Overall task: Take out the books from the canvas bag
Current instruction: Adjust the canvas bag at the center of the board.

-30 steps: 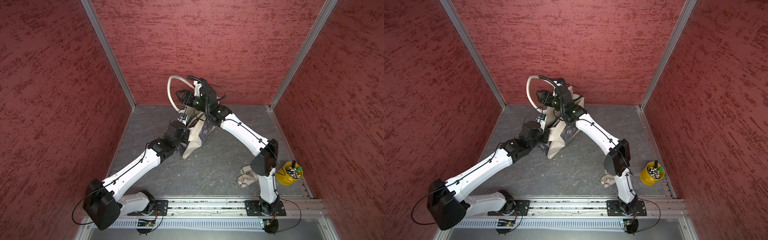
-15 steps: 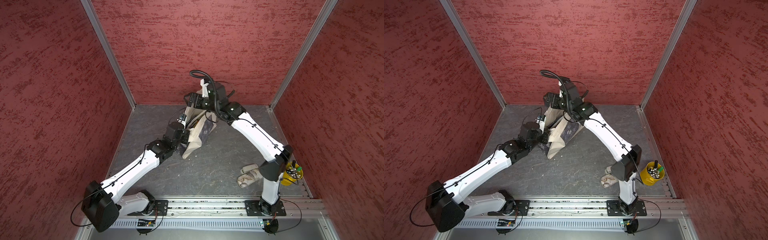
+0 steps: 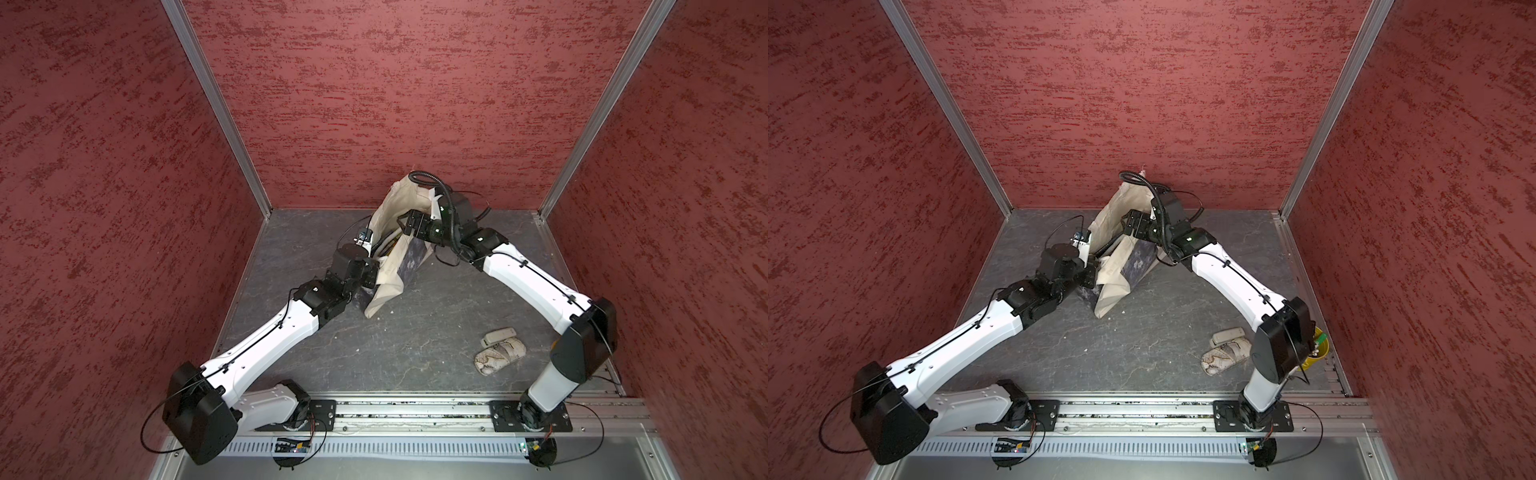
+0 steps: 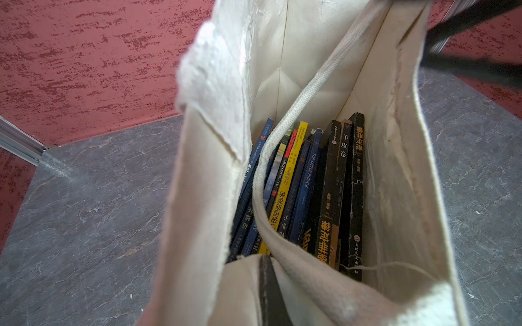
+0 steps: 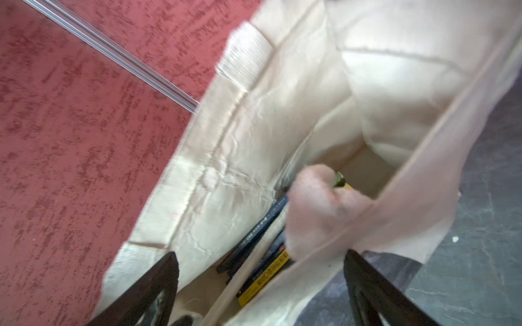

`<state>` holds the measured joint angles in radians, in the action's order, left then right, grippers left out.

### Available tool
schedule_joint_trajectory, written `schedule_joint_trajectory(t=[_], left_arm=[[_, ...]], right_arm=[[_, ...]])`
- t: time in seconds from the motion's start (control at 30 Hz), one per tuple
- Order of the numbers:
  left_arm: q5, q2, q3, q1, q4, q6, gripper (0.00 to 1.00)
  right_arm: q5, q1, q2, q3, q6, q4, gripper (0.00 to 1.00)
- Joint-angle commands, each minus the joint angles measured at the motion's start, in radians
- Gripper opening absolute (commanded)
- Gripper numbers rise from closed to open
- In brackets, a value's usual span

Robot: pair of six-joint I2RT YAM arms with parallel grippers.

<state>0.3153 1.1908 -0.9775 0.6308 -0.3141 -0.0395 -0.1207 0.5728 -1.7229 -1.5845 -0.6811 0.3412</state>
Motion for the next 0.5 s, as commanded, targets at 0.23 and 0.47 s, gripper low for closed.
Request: schedule_joint_trajectory(t=[0.23,0.47], left_arm=[[0.047,-0.01,-0.018,0.012,0.092,0.043,0.0],[0.052,0.019,0.018,-0.023,0.28,0.147,0.0]], right_arm=[[-0.087,-0.074,0.028,0.142,-0.066,-0.136,0.48],[-0.027,-0.075,0.233,0.482,-0.113,-0.303,0.0]])
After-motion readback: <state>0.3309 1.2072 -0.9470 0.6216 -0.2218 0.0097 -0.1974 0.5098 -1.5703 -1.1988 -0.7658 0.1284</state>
